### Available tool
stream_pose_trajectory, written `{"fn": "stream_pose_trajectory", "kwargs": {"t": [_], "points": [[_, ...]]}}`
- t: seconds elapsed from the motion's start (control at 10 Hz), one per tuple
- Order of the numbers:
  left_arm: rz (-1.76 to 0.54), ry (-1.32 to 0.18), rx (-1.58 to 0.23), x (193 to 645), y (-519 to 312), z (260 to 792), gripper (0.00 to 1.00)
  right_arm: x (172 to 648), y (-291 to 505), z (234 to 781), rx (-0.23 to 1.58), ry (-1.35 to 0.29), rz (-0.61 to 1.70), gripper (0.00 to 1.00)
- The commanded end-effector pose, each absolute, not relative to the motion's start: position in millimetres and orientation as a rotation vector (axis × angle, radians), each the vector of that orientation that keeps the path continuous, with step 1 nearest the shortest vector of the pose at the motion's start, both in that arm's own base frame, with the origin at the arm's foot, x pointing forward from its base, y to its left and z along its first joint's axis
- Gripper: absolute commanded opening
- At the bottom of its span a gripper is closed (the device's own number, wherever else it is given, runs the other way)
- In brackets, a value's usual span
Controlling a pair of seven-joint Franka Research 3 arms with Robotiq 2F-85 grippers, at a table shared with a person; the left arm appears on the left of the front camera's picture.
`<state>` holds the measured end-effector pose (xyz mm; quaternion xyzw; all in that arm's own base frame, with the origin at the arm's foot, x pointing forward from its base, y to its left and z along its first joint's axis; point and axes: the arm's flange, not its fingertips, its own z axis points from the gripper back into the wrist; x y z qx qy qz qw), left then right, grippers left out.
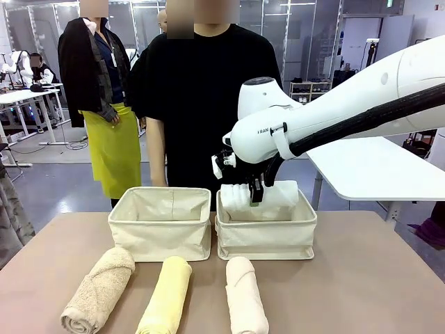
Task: Divide the towels into two baskets.
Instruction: Pick up one hotel-folded towel and place it in the Fabric basket indicated by the person.
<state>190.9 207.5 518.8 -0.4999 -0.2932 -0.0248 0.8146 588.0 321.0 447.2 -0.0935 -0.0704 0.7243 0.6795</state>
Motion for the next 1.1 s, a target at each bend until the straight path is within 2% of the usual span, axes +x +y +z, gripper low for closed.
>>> {"fn": "stream_pose_trajectory", "kwargs": {"t": [0.0, 0.6, 0.7, 0.8, 0.9, 1.0], "points": [[-0.058, -0.632, -1.079, 188.4, 208.1, 521.2, 1.00, 608.1, 327.2, 432.3, -0.224, -0.151, 1.659, 0.42], [-0.058, -0.632, -1.079, 188.4, 208.1, 521.2, 1.00, 661.0, 310.1, 397.2, -0.145, -0.096, 1.630, 0.42], [-0.058, -0.632, -1.079, 188.4, 208.1, 521.2, 1.00, 665.0, 307.9, 397.2, -0.117, -0.089, 1.640, 0.48], [-0.058, -0.632, -1.079, 188.4, 208.1, 521.2, 1.00, 666.7, 307.3, 396.5, -0.106, -0.085, 1.659, 0.62], [-0.058, -0.632, -1.079, 188.4, 208.1, 521.2, 1.00, 669.6, 306.3, 395.8, -0.103, -0.084, 1.663, 0.83], [-0.058, -0.632, -1.079, 188.4, 208.1, 521.2, 1.00, 670.0, 306.3, 395.3, -0.120, -0.080, 1.661, 0.97]]}}
